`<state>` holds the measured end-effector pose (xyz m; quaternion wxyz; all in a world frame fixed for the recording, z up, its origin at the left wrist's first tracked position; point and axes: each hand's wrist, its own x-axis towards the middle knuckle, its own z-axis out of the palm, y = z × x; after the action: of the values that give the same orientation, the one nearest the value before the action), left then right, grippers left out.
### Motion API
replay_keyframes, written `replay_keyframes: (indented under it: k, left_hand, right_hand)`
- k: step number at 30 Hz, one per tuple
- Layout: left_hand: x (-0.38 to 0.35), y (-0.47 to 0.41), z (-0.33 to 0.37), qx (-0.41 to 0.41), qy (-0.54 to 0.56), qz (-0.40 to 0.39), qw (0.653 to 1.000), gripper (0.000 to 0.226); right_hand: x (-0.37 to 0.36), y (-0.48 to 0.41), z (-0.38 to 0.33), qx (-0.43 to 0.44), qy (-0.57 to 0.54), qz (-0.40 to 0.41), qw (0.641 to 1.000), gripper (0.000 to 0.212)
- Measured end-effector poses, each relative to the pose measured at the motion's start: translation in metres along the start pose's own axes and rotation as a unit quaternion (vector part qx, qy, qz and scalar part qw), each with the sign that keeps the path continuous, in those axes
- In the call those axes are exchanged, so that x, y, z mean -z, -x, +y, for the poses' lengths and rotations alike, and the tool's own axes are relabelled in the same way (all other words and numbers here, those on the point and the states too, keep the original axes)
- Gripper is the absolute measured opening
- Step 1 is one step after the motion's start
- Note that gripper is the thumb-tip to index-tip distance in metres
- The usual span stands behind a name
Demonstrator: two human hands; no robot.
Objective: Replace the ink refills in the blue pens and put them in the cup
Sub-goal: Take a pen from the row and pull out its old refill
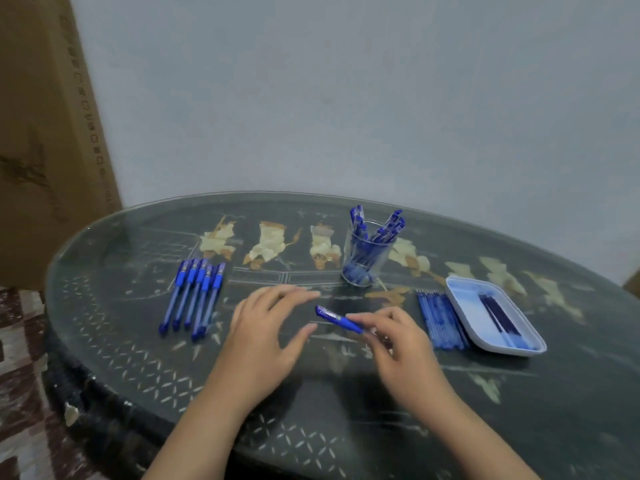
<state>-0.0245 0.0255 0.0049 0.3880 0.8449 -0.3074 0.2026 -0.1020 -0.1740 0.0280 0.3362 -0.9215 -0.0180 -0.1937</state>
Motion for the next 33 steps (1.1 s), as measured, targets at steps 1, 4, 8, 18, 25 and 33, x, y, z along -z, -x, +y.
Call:
replay_keyframes:
  k: [1, 4, 8, 18, 25, 33]
  left_hand:
    - [-0.007, -0.001, 0.008, -0.016, 0.010, -0.016, 1.000, 0.037]
    - [-0.026, -0.003, 0.025, -0.049, 0.042, -0.037, 0.997, 0.033]
    - [-0.048, -0.005, 0.037, -0.080, 0.066, -0.022, 0.994, 0.025]
    - [-0.066, -0.005, 0.035, -0.151, 0.027, 0.002, 0.988, 0.021]
    - [-0.070, -0.006, 0.038, -0.144, 0.015, 0.014, 0.989, 0.024]
    - [-0.067, -0.005, 0.039, -0.125, 0.017, 0.006, 0.992, 0.020]
  right_hand:
    - [0.005, 0.007, 0.008, 0.014, 0.007, 0.016, 1.000, 0.041]
    - [0.014, 0.021, 0.029, 0.043, 0.020, 0.066, 0.997, 0.047]
    - [0.020, 0.028, 0.047, 0.075, 0.021, 0.099, 0.992, 0.049]
    - [0.016, 0.029, 0.074, 0.140, 0.017, 0.174, 0.975, 0.036]
    - [0.009, 0.029, 0.081, 0.127, -0.004, 0.183, 0.975, 0.032]
    - [0.007, 0.030, 0.083, 0.141, 0.007, 0.203, 0.969, 0.034]
